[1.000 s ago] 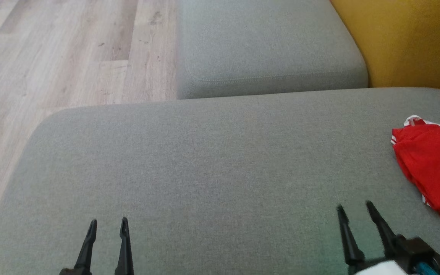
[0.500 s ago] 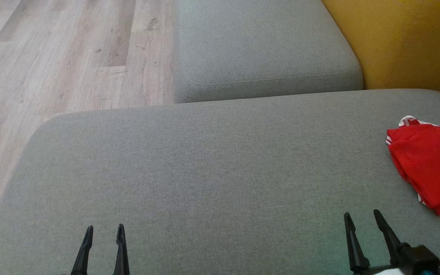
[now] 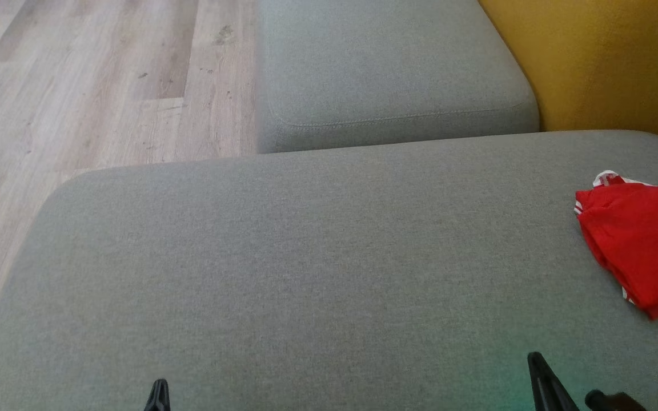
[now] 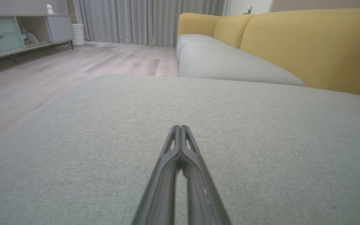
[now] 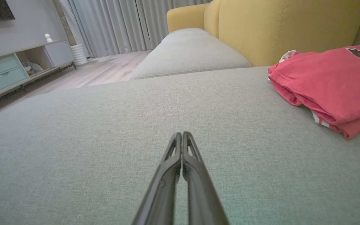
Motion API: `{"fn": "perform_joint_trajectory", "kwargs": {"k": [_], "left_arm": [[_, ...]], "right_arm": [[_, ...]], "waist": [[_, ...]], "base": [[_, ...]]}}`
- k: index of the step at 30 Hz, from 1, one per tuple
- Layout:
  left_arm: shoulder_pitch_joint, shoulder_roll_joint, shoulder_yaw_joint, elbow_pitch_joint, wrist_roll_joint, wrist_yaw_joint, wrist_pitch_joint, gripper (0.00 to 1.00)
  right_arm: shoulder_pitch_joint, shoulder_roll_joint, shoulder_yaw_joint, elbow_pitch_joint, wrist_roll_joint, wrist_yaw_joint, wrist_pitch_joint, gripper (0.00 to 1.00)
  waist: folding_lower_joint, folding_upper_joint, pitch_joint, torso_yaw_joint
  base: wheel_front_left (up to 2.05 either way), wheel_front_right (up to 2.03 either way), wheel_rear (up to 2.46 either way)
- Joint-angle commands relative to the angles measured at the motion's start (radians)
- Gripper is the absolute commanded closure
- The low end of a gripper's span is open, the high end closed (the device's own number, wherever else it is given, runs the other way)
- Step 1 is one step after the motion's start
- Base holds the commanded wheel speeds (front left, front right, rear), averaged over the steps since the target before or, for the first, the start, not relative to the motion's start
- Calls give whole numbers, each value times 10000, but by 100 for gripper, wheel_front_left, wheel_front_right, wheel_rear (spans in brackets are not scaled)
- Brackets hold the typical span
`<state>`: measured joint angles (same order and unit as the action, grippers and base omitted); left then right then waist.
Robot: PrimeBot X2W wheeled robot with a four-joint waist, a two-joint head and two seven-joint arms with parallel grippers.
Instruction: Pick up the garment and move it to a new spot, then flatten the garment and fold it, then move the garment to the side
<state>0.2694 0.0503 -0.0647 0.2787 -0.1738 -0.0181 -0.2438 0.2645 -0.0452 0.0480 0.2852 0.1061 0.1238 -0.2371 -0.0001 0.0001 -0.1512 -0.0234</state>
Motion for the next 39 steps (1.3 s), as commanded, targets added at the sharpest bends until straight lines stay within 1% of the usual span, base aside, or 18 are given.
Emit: {"fn": "perform_joint_trajectory", "kwargs": {"k": [1, 33, 39], "left_arm": [[-446, 0, 110, -306, -248, -43, 75, 100], [-1272, 0, 509, -351, -3904, -323, 948, 100], [-1469, 0, 610, -350, -4727, -386, 1154, 100]], "right_arm": [[-420, -23, -32, -337, 295, 3, 23, 100], [-1275, -144, -292, -350, 4234, 20, 804, 100], [-1465, -160, -364, -356, 5111, 24, 990, 100]], "waist": [[1, -1, 17, 5], [1, -1, 412, 64], [1, -1, 501, 77]], "base": [[0, 0, 0], [0, 0, 0], [0, 0, 0]]}}
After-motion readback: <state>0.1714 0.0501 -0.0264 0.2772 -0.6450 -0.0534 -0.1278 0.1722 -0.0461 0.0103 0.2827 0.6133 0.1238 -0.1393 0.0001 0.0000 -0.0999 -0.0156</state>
